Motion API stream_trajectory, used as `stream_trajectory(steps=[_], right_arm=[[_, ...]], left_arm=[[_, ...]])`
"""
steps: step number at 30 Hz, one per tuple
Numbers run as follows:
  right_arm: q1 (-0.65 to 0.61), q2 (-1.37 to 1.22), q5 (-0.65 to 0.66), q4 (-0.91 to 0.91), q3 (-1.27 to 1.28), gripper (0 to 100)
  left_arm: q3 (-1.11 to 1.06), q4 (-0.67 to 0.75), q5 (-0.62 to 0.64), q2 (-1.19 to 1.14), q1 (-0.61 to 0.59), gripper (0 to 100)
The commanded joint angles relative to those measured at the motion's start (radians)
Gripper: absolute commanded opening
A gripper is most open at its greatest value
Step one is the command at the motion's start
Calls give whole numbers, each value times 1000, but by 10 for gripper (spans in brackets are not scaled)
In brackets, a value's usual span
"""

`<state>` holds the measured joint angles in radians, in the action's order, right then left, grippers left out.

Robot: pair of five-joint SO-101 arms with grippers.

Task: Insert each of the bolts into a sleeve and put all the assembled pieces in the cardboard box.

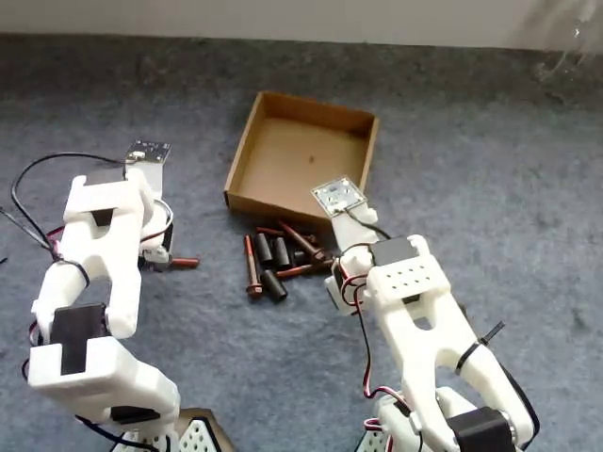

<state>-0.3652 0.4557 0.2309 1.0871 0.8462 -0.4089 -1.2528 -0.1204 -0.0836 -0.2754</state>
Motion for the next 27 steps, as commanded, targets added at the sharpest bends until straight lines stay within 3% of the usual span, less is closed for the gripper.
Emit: stream_trajectory(steps=[1, 6, 12, 19, 27], right_arm=[[-5, 44, 0, -7, -8, 4], [-5, 44, 0, -7, 4, 4], [-8, 44, 0, -12, 15, 4], [-8, 44, 0, -13, 15, 4], [-8, 44, 0, -13, 15, 4]], left_arm=[[41, 6, 98, 54, 15, 60], [53, 29, 373, 65, -16, 65], [85, 37, 594, 54, -19, 204], [-21, 180, 606, 8, -19, 165], [-50, 190, 598, -119, -19, 164]])
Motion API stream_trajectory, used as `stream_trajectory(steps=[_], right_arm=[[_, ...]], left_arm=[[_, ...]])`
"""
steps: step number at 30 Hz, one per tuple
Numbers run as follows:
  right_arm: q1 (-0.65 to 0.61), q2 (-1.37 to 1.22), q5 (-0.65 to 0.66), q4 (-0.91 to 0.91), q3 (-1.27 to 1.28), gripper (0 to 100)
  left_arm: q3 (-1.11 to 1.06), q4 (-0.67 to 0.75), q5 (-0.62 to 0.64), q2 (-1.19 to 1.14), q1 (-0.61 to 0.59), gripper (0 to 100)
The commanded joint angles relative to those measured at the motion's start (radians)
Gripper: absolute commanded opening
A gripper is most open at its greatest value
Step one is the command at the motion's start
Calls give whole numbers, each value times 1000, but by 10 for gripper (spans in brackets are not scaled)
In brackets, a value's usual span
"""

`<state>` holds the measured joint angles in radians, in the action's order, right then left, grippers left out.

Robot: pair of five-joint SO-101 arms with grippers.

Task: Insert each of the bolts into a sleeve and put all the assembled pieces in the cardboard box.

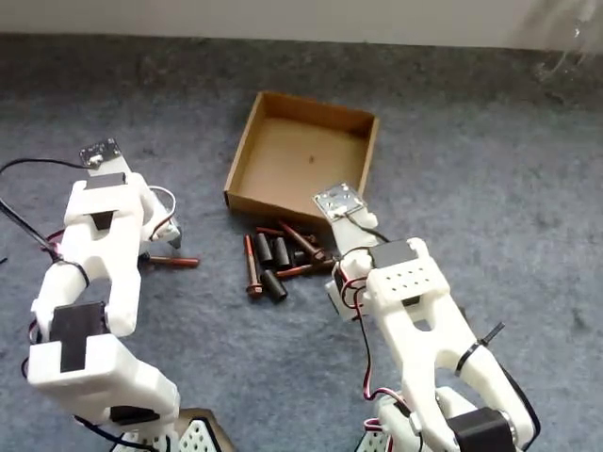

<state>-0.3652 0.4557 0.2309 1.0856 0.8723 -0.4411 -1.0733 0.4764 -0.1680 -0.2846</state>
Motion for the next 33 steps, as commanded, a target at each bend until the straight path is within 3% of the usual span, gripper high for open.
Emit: stream_trajectory(steps=[1, 5, 11, 17, 20, 26, 31, 33], right_arm=[[-8, 44, 0, -12, -12, 4], [-8, 44, 0, -12, -12, 4], [-8, 44, 0, -12, -12, 4], [-8, 44, 0, -12, -12, 4], [-8, 44, 2, -12, -12, 4], [-8, 44, 2, -12, -12, 4], [-8, 44, 2, -12, -12, 4], [-8, 44, 2, -12, -12, 4]], left_arm=[[-18, 11, -21, -36, -10, 161], [-21, -14, -57, -39, -10, 107], [-24, -75, -58, -39, -10, 106], [-58, -112, -68, -41, -12, 181], [-90, -121, -141, -35, -13, 180], [-87, -117, -166, -36, -54, 147], [-102, -140, -322, -41, -24, 127], [-122, -152, -351, -35, -62, 127]])
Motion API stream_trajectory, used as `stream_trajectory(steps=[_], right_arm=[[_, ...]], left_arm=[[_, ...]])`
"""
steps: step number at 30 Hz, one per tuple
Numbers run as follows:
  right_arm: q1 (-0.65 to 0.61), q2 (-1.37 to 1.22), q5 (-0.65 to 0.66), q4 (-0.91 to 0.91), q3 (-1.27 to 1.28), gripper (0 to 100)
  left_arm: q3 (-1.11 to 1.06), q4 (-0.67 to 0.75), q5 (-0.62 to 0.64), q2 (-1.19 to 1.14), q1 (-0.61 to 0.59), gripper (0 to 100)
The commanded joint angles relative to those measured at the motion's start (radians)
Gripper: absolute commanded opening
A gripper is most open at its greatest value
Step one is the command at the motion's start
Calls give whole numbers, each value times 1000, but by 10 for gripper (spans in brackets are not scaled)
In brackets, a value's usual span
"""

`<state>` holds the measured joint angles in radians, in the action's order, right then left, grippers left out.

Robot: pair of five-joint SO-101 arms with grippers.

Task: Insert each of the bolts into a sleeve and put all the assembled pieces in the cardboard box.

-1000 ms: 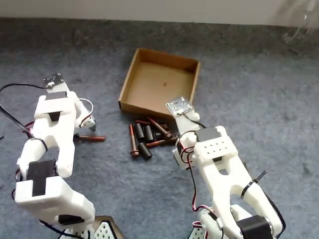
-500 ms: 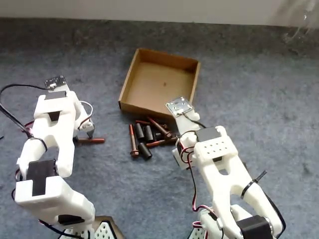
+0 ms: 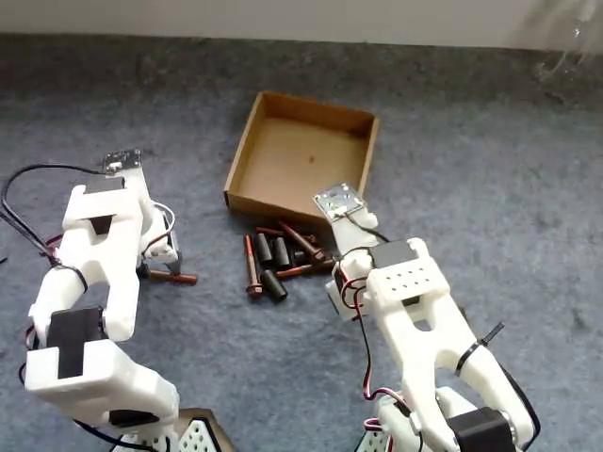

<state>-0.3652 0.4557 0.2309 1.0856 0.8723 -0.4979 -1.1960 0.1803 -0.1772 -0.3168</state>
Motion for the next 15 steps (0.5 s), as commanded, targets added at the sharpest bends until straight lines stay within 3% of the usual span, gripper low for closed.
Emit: stream_trajectory(steps=[1, 8, 12, 15], right_arm=[[-8, 44, 0, -12, -10, 4], [-10, 45, -3, -12, -10, 4], [-10, 45, -2, -12, -10, 4], [-10, 45, -2, -12, -10, 4]], left_arm=[[-67, -29, -72, -25, -58, 127], [36, -37, -330, -27, -295, 130], [104, -69, -448, -31, -343, 130], [130, -60, -463, -35, -344, 130]])
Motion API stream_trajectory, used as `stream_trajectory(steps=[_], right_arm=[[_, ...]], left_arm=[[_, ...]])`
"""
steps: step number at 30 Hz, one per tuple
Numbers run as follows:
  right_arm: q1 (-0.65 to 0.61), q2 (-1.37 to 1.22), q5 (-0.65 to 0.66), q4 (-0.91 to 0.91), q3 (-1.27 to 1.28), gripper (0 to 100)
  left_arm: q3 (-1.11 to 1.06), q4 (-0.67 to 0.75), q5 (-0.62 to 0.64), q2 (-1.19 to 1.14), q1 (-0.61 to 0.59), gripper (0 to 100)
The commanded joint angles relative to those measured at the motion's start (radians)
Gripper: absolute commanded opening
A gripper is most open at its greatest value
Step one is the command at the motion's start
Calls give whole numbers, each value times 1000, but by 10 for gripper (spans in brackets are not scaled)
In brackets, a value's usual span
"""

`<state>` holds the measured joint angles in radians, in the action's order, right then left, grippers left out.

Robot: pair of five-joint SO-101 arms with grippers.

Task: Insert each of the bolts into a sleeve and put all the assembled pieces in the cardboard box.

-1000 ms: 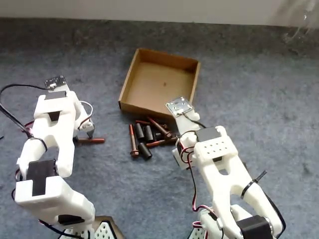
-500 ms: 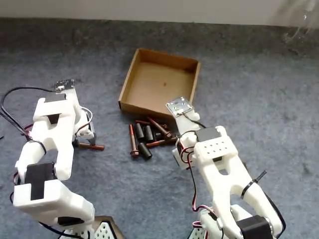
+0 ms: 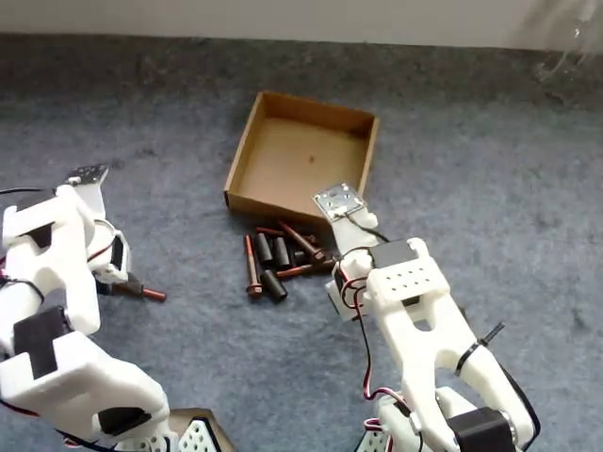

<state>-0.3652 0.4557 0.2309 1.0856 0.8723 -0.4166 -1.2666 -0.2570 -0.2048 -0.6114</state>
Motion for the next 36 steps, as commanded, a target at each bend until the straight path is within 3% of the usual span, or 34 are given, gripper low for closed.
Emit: stream_trajectory(steps=[1, 6, 10, 16, 20, 27, 36], right_arm=[[-10, 45, -2, -12, -10, 4], [-10, 45, -2, -12, -10, 4], [-10, 45, -3, -12, -10, 4], [-10, 45, -5, -7, -10, 4], [-10, 45, -5, -7, -10, 4], [-10, 45, -3, -7, -10, 4], [-10, 45, 0, -7, -10, 4]], left_arm=[[50, 8, -18, -7, -50, 130], [53, 11, 150, -5, -48, 133], [59, 35, 302, 1, -59, 205], [71, 198, 345, -59, -41, 182], [84, 232, 342, -119, 7, 150], [228, 160, 98, -125, 97, 47], [421, -123, -330, -125, 429, 42]])
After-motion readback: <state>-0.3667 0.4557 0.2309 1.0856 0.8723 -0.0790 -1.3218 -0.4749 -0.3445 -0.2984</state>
